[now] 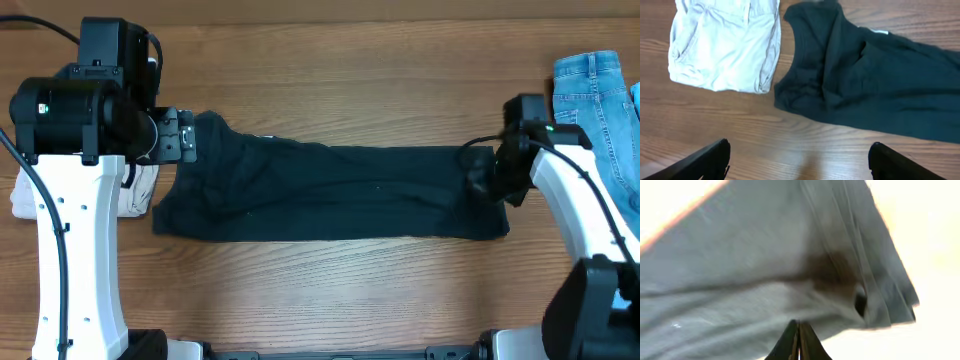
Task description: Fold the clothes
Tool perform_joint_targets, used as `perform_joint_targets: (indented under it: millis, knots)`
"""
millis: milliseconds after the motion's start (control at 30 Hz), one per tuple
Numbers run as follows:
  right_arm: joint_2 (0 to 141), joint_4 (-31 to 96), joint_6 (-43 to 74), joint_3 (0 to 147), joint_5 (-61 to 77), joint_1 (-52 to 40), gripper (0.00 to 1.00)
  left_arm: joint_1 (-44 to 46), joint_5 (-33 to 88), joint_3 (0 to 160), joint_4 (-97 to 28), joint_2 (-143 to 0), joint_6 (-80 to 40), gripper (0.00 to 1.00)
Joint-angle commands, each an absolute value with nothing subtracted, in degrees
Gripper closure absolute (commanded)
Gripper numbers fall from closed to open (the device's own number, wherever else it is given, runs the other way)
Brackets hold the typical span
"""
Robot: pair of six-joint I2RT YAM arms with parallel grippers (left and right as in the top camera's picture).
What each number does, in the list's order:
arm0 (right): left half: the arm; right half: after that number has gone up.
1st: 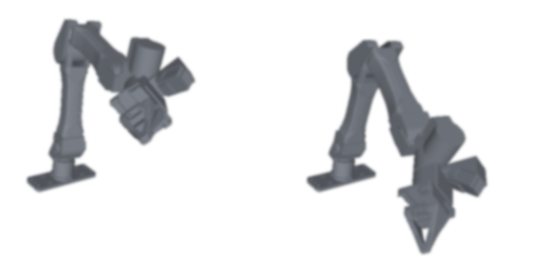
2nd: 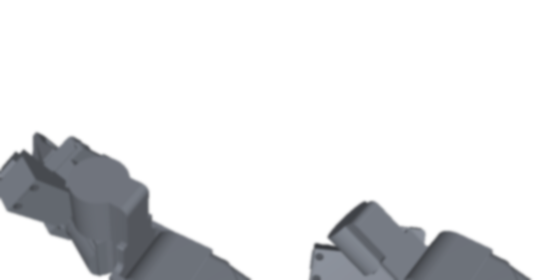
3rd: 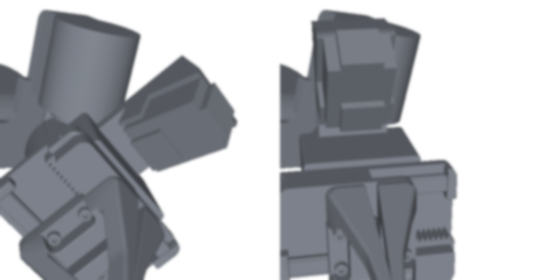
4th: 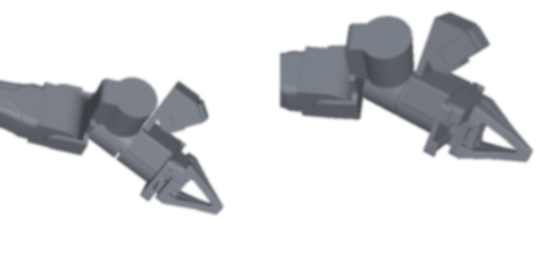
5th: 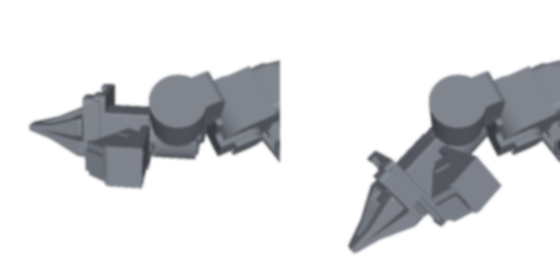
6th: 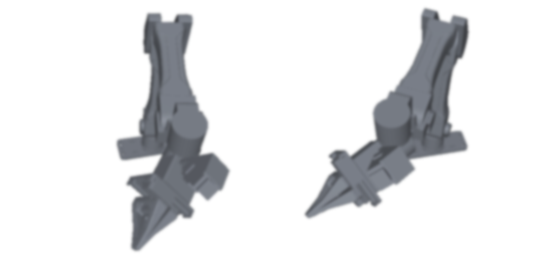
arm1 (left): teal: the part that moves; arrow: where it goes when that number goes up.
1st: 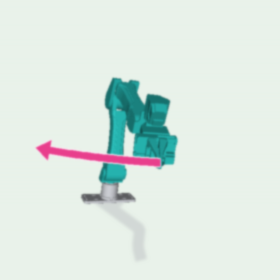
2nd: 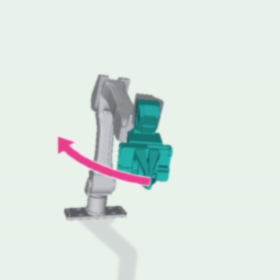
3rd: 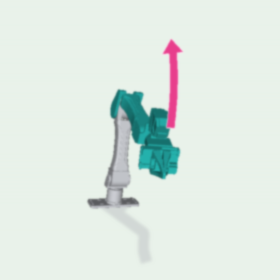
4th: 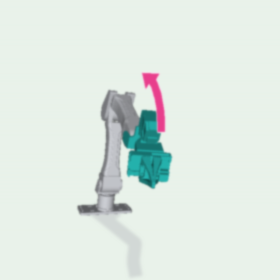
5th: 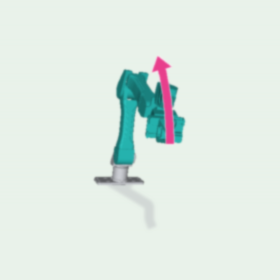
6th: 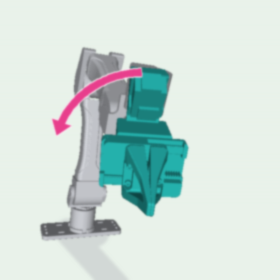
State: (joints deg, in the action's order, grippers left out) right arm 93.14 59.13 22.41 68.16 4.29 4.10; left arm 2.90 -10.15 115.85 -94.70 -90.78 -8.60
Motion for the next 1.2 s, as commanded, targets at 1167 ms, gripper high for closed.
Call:
perform_joint_targets:
  millis: [1167]
  knots:
    - [107.6,45.9,22.5,67.5,16.6,-4.9,0.96,2.6,-8.9,116.0,-96.6,-91.0,-9.9,0.08]
